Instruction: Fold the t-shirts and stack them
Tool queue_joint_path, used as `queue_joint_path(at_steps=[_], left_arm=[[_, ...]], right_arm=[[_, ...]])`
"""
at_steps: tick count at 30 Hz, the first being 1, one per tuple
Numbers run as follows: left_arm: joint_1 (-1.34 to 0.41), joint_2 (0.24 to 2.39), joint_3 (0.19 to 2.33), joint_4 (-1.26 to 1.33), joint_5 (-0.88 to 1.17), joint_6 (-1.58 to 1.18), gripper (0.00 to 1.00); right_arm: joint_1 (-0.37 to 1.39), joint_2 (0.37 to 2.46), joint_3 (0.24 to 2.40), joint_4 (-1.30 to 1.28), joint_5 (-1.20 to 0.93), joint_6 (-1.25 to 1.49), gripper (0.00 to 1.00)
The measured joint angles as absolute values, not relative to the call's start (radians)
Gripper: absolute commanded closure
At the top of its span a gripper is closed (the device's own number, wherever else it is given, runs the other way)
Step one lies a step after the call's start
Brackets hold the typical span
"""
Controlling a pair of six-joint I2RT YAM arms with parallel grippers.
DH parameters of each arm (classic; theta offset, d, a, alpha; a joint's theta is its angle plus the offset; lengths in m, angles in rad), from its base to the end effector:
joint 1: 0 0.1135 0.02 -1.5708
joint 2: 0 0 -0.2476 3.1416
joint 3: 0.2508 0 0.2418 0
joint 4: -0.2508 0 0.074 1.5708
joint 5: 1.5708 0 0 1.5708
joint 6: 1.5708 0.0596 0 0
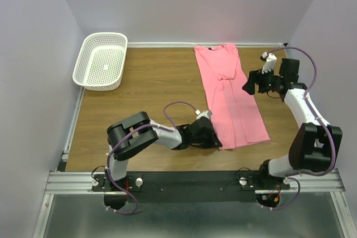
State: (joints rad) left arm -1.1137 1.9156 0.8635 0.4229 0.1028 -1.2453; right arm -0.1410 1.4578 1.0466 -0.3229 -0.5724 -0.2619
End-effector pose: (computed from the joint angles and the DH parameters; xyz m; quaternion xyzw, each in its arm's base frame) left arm 0.1621 -0.3434 0.0944 -0.0353 0.8896 -0.4362 0.1304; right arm 0.3242 -0.0134 0.2378 -0.1674 0.8681 0.1748 0.4335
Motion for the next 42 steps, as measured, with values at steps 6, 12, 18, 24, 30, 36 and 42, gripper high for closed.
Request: queue_joint_path(at_steps=[6,12,18,24,30,36,42], left_arm=[[-1.093,1.810,0.794,0.323,0.051,-1.199,0.96],[-1.017,1.637,0.635,0.265,0.025,-1.136,0.94],[-1.005,1.546,0.554,0.255,0.038,-1.055,0.94],[-0.996,1.448,0.482,0.234,0.040,-1.011,0.57],[-0.993,1.276,0.437,0.179,0.065,-0.967,0.41],[-0.993,0.949,0.546,0.079,0.018,-0.733,0.02],[-0.995,0.886,0.719,0.157,0.035,-0.255,0.11]], right_arm=[[-0.146,1.440,1.032,-0.323,-0.588,-0.263,0.11],[-0.146,1.430,1.013,-0.345,-0.635,-0.310,0.11],[-0.146,1.428,1.011,-0.375,-0.682,-0.363,0.11],[-0.146,1.428,1.011,-0.427,-0.724,-0.420,0.10],[-0.143,1.423,1.012,-0.609,-0.808,-0.672,0.00],[-0.137,1.200,0.871,-0.713,-0.820,-1.014,0.00],[-0.124,1.063,0.780,-0.881,-0.888,-1.407,0.07]])
